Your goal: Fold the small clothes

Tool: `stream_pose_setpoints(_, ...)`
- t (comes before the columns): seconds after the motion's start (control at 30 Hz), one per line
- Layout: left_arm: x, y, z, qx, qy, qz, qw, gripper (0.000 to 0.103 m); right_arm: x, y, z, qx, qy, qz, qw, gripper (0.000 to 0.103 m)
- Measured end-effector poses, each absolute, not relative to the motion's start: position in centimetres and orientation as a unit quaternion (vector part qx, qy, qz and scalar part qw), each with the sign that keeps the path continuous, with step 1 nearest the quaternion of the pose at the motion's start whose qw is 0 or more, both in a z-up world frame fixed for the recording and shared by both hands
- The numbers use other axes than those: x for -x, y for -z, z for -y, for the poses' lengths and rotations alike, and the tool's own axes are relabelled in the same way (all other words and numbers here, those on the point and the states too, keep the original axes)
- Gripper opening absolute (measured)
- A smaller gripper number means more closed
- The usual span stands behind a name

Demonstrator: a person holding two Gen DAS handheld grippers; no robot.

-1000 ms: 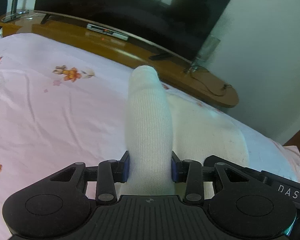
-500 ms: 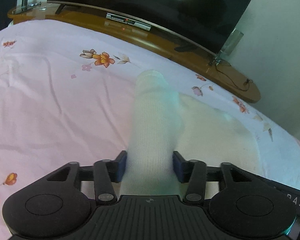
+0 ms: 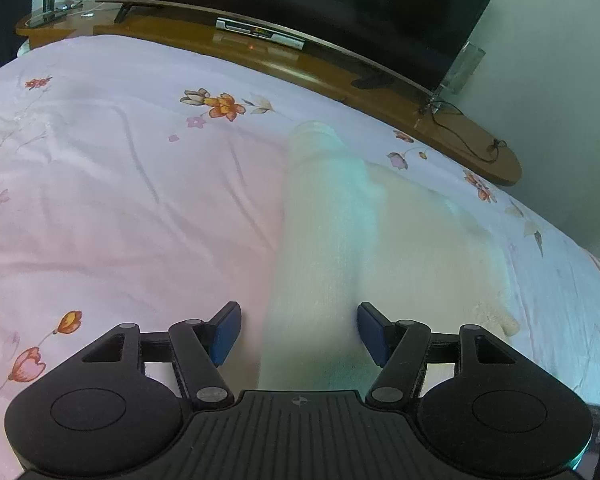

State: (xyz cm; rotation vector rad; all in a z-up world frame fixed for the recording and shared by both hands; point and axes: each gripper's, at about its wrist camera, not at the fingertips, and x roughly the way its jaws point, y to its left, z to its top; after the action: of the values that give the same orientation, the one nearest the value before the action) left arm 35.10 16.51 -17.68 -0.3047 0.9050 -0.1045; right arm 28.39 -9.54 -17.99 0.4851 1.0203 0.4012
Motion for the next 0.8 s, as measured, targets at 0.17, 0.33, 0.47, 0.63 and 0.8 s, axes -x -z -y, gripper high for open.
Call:
stream_pose_setpoints(0.17, -34.8, 17.4, -16.2, 0.139, 0.048, -0.433, 0.889, 0.064, -26.6, 17.8, 9.2, -0.237, -0.197, -0.498, 0.811, 0.032)
stream_pose_setpoints(0.33, -34.5, 16.4, -16.3, 0.126, 0.047, -0.426, 0.895, 0.064, -25.9, 17.6, 10.3, -0.355, -0.239, -0.517, 0.742, 0.021)
stream_pose_setpoints(0.47, -34.0, 16.9, -16.1, 0.122, 0.047, -0.436, 0.891, 0.064, -25.6, 19.2, 10.6, -0.349, -0.217, -0.544, 0.732, 0.021)
stream_pose_setpoints(0.63, -33.2, 17.5, -15.8, 0.122, 0.050, -0.444, 0.887, 0.064, -26.1, 18.2, 10.9, -0.312, -0.209, -0.531, 0.760, 0.031)
stream_pose_setpoints(0.8, -31.9, 17.9, -14.9, 0.102, 0.061, -0.450, 0.885, 0.064, -28.7, 16.7, 12.1, -0.325, -0.183, -0.487, 0.790, 0.059)
